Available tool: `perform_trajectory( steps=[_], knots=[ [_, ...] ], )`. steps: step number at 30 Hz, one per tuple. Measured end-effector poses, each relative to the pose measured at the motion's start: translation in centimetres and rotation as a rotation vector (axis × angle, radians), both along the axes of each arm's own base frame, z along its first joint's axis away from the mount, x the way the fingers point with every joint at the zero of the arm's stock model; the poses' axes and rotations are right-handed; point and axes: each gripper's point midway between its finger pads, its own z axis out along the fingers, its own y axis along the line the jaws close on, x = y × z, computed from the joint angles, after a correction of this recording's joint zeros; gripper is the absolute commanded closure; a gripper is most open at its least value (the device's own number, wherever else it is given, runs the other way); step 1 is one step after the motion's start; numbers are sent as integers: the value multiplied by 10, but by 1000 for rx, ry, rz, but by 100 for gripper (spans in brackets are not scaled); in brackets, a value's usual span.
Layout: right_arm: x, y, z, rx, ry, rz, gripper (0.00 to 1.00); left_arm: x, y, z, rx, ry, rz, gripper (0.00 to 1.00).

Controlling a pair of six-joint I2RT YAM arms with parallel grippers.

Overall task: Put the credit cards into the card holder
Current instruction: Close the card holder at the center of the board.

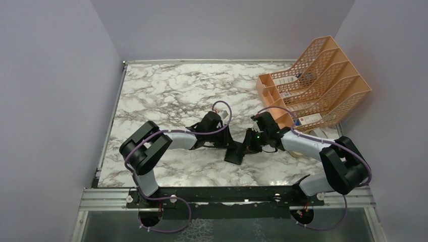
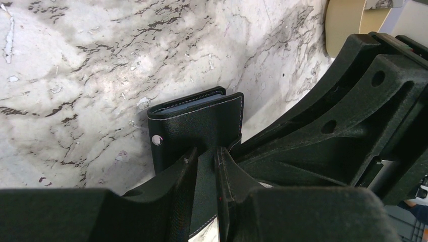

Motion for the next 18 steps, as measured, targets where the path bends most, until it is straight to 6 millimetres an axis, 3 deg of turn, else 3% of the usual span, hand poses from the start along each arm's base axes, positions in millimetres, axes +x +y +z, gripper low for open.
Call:
perform_trajectory(
  steps=[18],
  knots=[
    [-2,0,-9,-170,89,23,92,-1,1,0,-46,-23,14,78]
  ],
)
